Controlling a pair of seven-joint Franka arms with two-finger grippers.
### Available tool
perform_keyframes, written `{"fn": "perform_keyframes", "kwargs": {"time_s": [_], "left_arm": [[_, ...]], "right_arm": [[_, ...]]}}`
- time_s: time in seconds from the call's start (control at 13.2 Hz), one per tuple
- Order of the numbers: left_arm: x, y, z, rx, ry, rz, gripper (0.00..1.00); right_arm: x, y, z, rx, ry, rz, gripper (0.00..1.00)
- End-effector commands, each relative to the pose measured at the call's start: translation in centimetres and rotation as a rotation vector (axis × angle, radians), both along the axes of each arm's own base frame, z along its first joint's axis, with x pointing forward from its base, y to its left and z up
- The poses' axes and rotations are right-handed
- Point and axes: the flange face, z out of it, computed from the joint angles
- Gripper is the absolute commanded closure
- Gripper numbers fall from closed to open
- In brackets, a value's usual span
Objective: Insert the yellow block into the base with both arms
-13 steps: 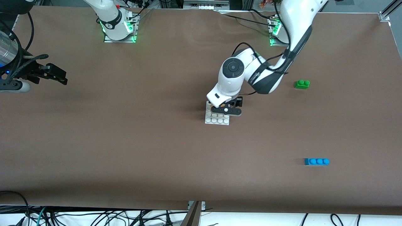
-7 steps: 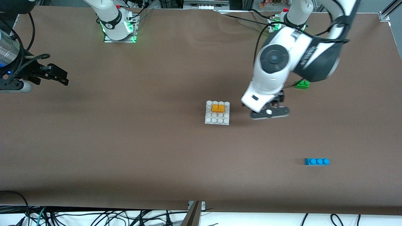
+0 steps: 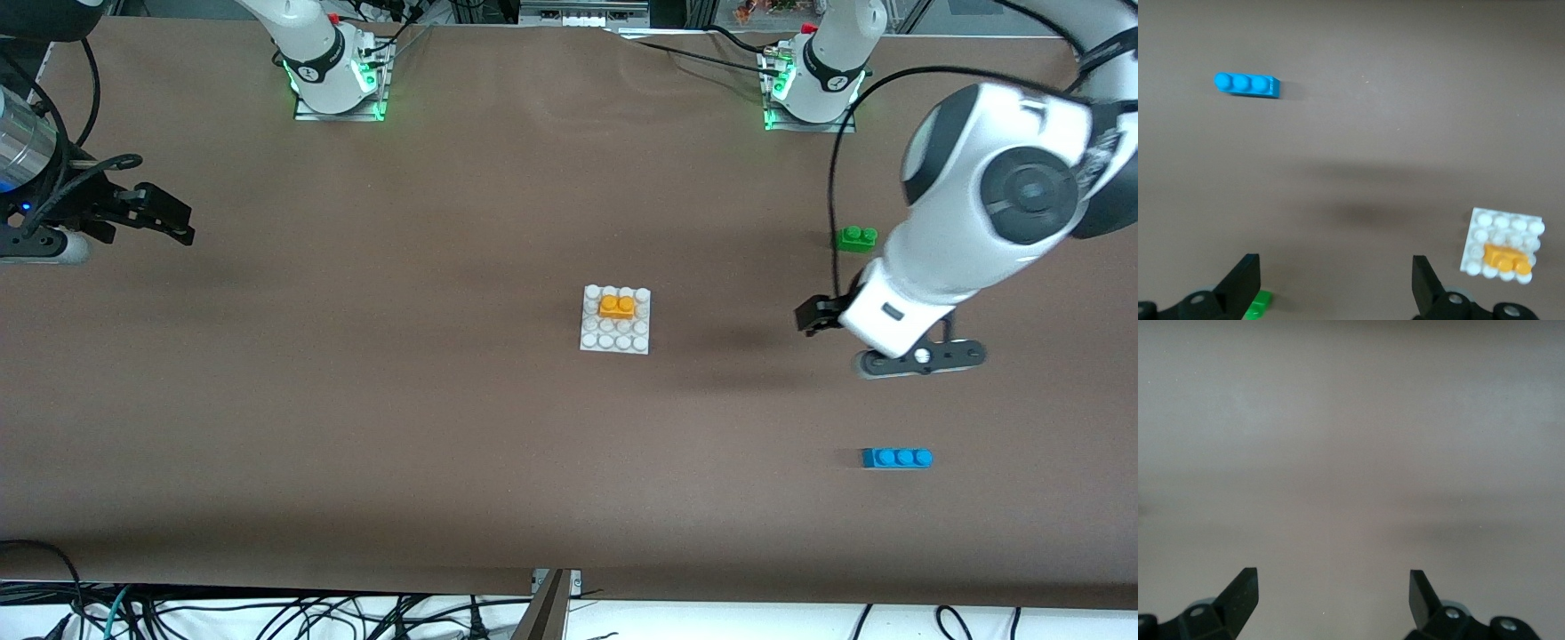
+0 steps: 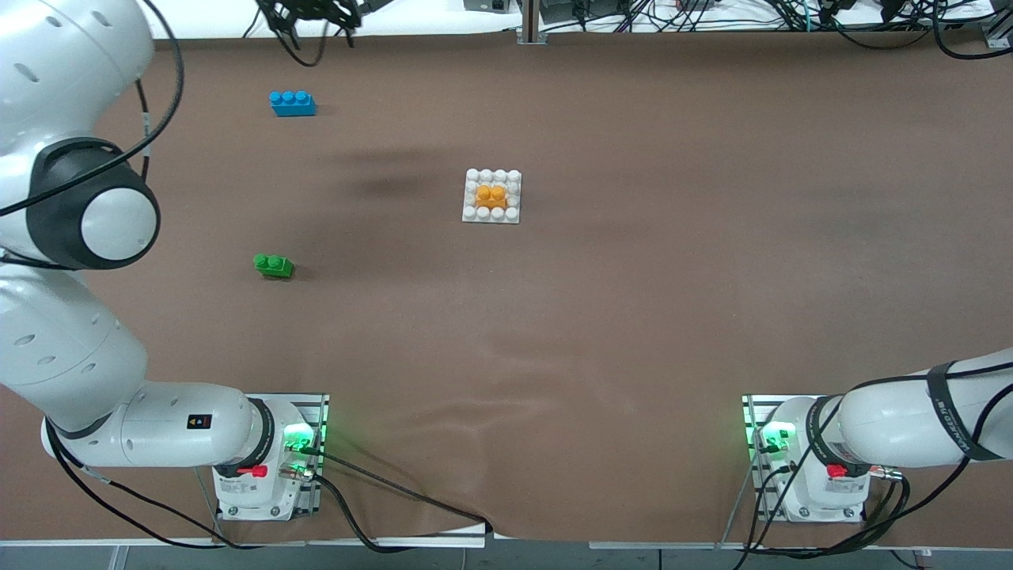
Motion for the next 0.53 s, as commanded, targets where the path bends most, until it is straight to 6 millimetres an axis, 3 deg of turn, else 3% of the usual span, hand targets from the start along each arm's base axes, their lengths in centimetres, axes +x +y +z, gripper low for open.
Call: {"fn": "perform_keyframes", "kwargs": {"time_s": [0.0, 0.23, 0.46], "left_arm": [[-3.2, 5.5, 3.0, -0.028, 0.004, -0.076, 0.00], [-6.8, 12.0, 3.3, -0.054, -0.026, -0.104, 0.00], [-8.2, 12.0, 3.1, -0.050, -0.050, -0.120, 0.00]], "right_arm": [[0.0, 0.1, 0.1, 0.013, -0.005, -0.006, 0.00], [0.0, 0.1, 0.1, 0.013, -0.005, -0.006, 0.00], [0.1, 0.1, 0.2, 0.013, -0.008, -0.006, 0.00]]}}
